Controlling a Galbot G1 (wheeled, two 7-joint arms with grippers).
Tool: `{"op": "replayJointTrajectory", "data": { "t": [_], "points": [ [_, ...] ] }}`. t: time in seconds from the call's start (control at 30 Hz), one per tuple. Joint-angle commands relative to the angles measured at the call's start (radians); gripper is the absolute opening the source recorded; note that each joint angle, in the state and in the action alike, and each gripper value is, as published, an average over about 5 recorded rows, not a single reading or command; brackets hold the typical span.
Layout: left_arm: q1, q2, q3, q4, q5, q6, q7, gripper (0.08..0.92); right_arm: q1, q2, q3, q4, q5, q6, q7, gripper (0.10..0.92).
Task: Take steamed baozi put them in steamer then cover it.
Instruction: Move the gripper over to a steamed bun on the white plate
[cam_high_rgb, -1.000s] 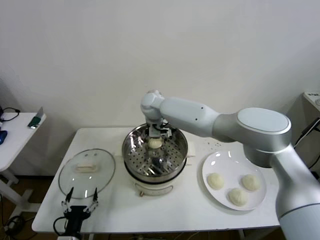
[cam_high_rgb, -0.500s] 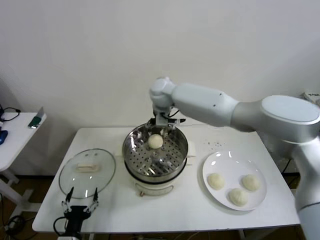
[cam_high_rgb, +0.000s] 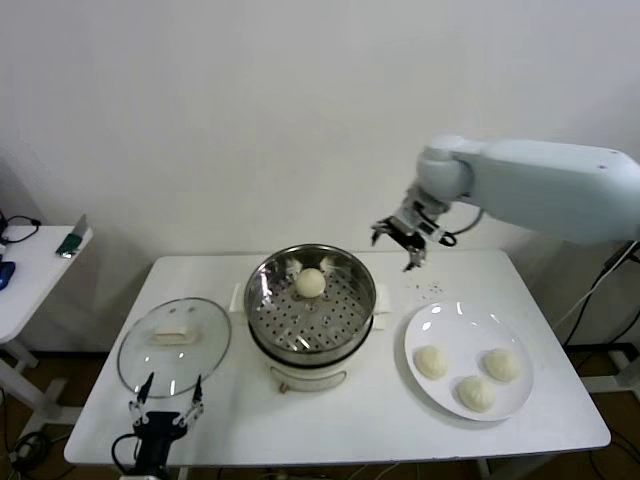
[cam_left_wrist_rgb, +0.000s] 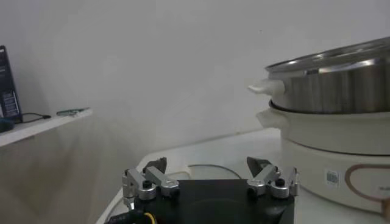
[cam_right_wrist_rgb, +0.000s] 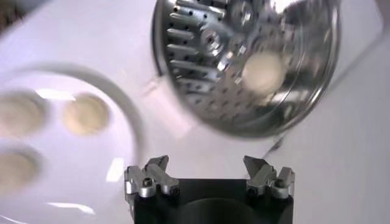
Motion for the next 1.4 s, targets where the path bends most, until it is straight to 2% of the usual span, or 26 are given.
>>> {"op": "replayJointTrajectory", "data": {
  "t": [0.03, 0.27, 0.5, 0.97, 1.4],
  "points": [
    [0.001, -0.005, -0.001, -0.008, 0.002, 0.002, 0.001, 0.823, 0.003, -0.242, -0.097, 0.111, 0.198, -0.266, -0.033, 0.823],
    [0.011, -0.016, -0.001, -0.008, 0.005, -0.003, 0.001, 0.823, -0.283, -0.297, 0.108, 0.073, 0.055, -0.28, -0.035, 0.823],
    [0.021, -0.018, -0.014, -0.007, 0.003, -0.007, -0.001, 0.823, -0.524, -0.255, 0.285, 0.007, -0.028, -0.283, -0.004, 0.823],
    [0.016, -0.026, -0.012, 0.02, -0.001, -0.017, -0.002, 0.823, -0.652, -0.139, 0.395, -0.101, -0.086, -0.277, 0.045, 0.823],
    [0.005, -0.026, -0.019, 0.044, -0.003, -0.017, -0.004, 0.823, -0.668, -0.053, 0.399, -0.172, -0.087, -0.27, 0.021, 0.823]
  ]
}}
